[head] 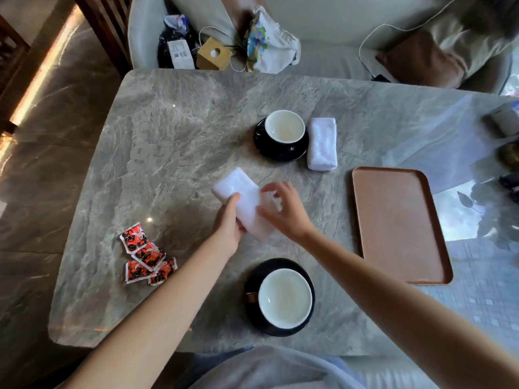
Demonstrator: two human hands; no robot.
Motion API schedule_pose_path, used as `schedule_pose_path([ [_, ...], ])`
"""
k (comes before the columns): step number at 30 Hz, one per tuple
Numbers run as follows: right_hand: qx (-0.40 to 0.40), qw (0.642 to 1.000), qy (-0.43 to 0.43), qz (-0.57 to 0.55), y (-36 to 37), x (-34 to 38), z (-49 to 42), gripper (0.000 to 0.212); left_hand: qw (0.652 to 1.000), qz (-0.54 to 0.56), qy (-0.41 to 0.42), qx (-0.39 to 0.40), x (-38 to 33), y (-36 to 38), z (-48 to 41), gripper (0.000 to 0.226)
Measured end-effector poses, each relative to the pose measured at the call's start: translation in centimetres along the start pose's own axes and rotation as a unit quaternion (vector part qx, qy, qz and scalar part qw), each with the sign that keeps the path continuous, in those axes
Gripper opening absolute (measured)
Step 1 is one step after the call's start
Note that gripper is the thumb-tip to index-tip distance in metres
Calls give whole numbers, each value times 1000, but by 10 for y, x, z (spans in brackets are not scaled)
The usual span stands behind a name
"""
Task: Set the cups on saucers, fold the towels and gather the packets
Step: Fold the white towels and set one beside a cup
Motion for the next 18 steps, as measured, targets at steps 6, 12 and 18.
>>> schedule_pose_path([
  [6,181,936,147,-264,-43,-54,42,39,986,-15,-104,133,34,50,24,34],
  [12,177,932,142,-282,-57,-100,108,34,964,-137,-180,143,92,69,33,28],
  [18,99,960,188,-181,-49,-142,162,30,944,-286,-108,124,131,80,16,17],
])
Point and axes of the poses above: each hand's wrist, its own z-axis away from the middle knuckle, its own y-axis out of the palm, x = y × z, the point moved 4 cm from there along -z, towards the middle knuckle, and after that the axes turned 15 degrees about z, right-handed, at the moved point
